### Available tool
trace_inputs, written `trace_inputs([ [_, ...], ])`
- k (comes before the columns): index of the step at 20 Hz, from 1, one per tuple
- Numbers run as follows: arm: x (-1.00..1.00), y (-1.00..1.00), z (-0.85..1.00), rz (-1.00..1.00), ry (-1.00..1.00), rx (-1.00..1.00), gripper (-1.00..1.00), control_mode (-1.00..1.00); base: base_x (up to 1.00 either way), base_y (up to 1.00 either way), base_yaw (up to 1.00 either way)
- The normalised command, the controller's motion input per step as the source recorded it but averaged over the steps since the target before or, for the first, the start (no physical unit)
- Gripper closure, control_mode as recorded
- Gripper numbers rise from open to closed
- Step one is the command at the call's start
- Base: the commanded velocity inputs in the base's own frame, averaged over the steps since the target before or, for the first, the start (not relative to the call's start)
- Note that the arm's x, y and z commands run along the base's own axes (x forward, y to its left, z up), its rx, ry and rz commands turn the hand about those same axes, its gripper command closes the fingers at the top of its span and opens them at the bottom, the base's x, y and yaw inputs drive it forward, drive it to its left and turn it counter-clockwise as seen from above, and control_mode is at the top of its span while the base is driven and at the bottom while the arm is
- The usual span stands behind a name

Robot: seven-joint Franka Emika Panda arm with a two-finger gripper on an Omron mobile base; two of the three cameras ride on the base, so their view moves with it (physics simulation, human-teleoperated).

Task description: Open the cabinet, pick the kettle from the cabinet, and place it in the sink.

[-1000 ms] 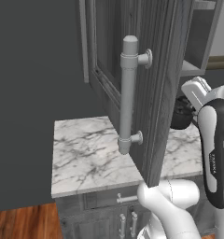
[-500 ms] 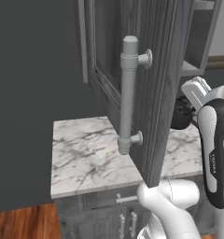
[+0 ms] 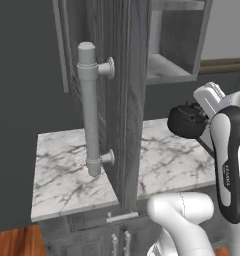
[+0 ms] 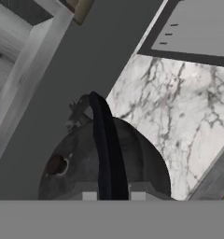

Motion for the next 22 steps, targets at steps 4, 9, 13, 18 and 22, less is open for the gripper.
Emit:
trace_inputs([
  [4,0.00,0.00,0.00,0.00,0.00,0.00,1.00,1.00,0.04,-0.60,-0.05],
  [9,0.00,0.00,0.00,0.00,0.00,0.00,1.00,1.00,0.13,-0.65,0.00],
  [13,0.00,0.00,0.00,0.00,0.00,0.00,1.00,1.00,0.16,-0.63,0.00],
  [18,0.00,0.00,0.00,0.00,0.00,0.00,1.00,1.00,0.19,-0.64,0.00],
  [22,0.00,0.00,0.00,0.00,0.00,0.00,1.00,1.00,0.25,-0.63,0.00],
])
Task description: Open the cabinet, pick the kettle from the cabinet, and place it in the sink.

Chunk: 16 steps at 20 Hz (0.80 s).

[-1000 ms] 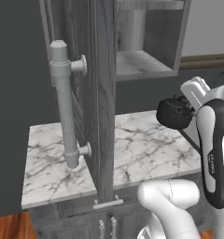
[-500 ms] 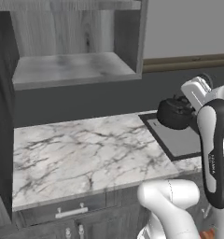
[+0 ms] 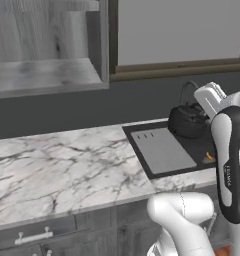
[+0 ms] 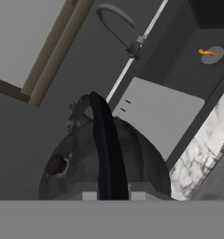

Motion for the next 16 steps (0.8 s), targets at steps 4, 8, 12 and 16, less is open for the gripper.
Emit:
trace_inputs([
  [4,0.00,0.00,0.00,0.00,0.00,0.00,1.00,1.00,0.25,-0.62,0.00],
  [8,0.00,0.00,0.00,0.00,0.00,0.00,1.00,1.00,0.28,-0.60,0.00],
  [12,0.00,0.00,0.00,0.00,0.00,0.00,1.00,1.00,0.29,-0.57,0.00],
  [16,0.00,0.00,0.00,0.00,0.00,0.00,1.00,1.00,0.30,-0.56,0.00],
])
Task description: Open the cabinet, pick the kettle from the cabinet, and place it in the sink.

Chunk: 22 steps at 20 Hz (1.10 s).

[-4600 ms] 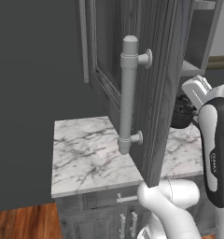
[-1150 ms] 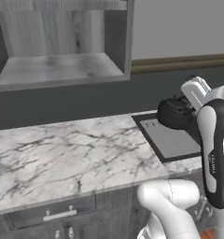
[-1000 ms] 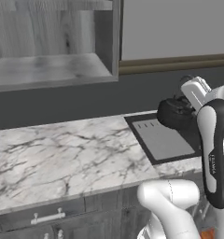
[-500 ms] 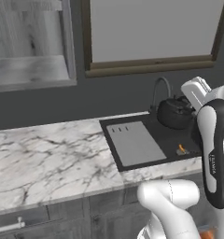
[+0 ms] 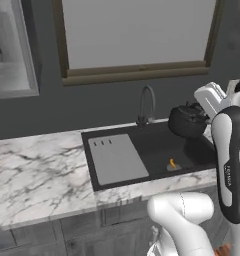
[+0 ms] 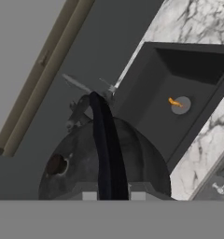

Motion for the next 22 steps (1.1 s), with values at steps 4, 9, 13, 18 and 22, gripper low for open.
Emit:
trace_inputs([
  [4,0.00,0.00,0.00,0.00,0.00,0.00,1.00,1.00,0.36,-0.52,0.02],
  [9,0.00,0.00,0.00,0.00,0.00,0.00,1.00,1.00,0.41,-0.48,0.03],
  [13,0.00,0.00,0.00,0.00,0.00,0.00,1.00,1.00,0.45,-0.43,0.08],
  [18,0.00,0.00,0.00,0.00,0.00,0.00,1.00,1.00,0.22,-0.47,0.10],
  [22,0.00,0.00,0.00,0.00,0.00,0.00,1.00,1.00,0.00,-0.39,0.07],
])
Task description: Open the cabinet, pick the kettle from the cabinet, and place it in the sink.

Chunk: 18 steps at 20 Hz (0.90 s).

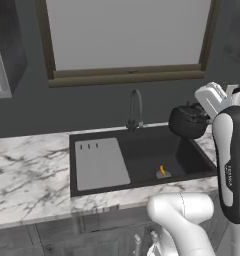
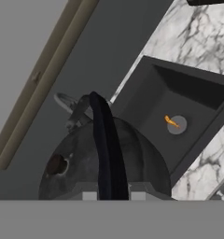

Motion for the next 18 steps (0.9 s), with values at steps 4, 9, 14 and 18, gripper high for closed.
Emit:
trace_inputs([
  [4,0.00,0.00,0.00,0.00,0.00,0.00,1.00,1.00,-0.07,-0.52,0.01],
  [9,0.00,0.00,0.00,0.00,0.00,0.00,1.00,1.00,-0.18,-0.54,0.00],
  [14,0.00,0.00,0.00,0.00,0.00,0.00,1.00,1.00,-0.29,-0.48,0.00],
  [18,0.00,0.00,0.00,0.00,0.00,0.00,1.00,1.00,-0.26,-0.40,0.00],
])
